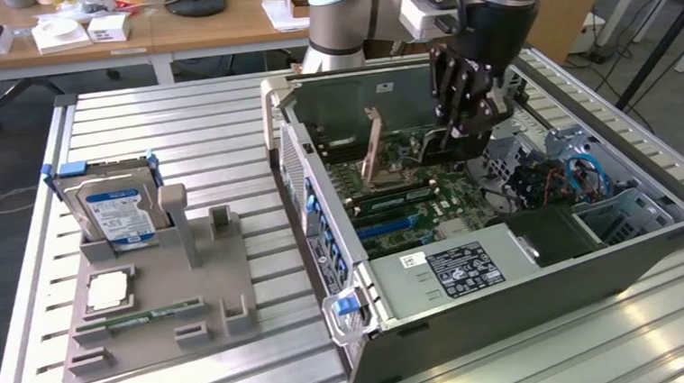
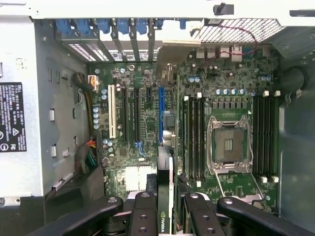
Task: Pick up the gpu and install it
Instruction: 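Insert the gpu into the slot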
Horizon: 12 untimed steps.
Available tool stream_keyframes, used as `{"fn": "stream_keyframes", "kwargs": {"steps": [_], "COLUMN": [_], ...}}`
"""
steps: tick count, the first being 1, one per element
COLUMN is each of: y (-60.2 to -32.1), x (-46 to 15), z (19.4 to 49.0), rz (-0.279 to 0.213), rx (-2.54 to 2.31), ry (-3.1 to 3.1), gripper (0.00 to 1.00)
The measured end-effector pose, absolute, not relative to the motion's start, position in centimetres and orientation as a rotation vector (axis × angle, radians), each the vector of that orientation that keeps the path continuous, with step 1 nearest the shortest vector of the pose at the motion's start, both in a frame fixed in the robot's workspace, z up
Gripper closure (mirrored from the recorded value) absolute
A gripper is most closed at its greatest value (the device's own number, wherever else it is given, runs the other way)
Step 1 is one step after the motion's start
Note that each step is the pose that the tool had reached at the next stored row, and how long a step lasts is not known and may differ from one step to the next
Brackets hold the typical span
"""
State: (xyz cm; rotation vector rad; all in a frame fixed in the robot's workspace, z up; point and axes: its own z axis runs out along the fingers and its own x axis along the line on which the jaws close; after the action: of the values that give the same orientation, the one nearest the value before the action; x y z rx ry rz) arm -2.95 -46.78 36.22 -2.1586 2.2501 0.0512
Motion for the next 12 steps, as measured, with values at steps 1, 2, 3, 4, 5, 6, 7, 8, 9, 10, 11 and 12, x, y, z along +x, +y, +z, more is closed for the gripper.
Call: {"fn": "stream_keyframes", "kwargs": {"steps": [1, 2, 3, 4, 5, 6, 7, 8, 9, 10, 11, 12], "y": [-46.8, -46.8, -46.8, -46.8, -46.8, -46.8, -46.7, -46.6, -46.3, -46.0, -45.6, -45.2], "x": [-2.9, -2.9, -2.9, -2.9, -2.9, -2.9, -2.9, -2.9, -2.9, -2.9, -2.9, -2.9], "z": [36.1, 36.0, 36.0, 36.0, 36.0, 36.0, 36.0, 36.0, 35.9, 35.9, 35.9, 35.9], "rz": [0.051, 0.052, 0.051, 0.051, 0.052, 0.052, 0.052, 0.052, 0.052, 0.052, 0.052, 0.052], "rx": [-2.158, -2.158, -2.159, -2.159, -2.159, -2.159, -2.158, -2.159, -2.159, -2.159, -2.159, -2.159], "ry": [2.250, 2.250, 2.250, 2.250, 2.250, 2.250, 2.250, 2.250, 2.250, 2.250, 2.250, 2.249], "gripper": [0.74, 0.74, 0.74, 0.74, 0.74, 0.74, 0.74, 0.74, 0.74, 0.74, 0.74, 0.74]}}
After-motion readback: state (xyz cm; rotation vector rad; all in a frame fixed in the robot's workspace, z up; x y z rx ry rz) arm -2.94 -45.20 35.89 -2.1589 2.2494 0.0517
